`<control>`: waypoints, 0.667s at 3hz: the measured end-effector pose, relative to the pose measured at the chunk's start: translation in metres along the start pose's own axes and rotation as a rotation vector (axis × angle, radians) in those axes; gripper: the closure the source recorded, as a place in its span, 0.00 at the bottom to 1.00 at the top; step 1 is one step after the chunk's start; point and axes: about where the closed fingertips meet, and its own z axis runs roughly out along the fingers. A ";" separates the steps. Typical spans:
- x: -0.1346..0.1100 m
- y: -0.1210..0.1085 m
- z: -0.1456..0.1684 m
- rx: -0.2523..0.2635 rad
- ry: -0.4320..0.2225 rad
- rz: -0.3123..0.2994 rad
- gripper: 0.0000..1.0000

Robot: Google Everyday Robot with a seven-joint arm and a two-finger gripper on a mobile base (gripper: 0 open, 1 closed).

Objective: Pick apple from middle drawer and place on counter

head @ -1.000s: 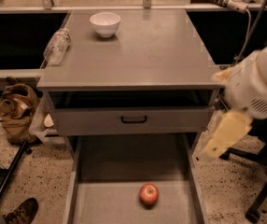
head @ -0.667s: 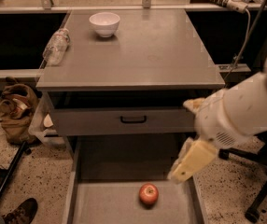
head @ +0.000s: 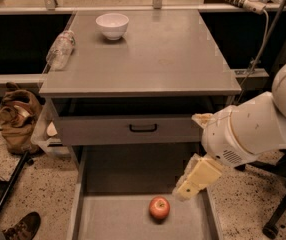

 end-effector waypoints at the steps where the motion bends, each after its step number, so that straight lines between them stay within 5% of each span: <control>1: 0.016 0.006 0.035 -0.041 -0.024 0.021 0.00; 2: 0.037 0.015 0.081 -0.083 -0.041 0.054 0.00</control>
Offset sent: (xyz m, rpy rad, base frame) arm -0.0005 0.0239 -0.1557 0.1218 0.1363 -0.0045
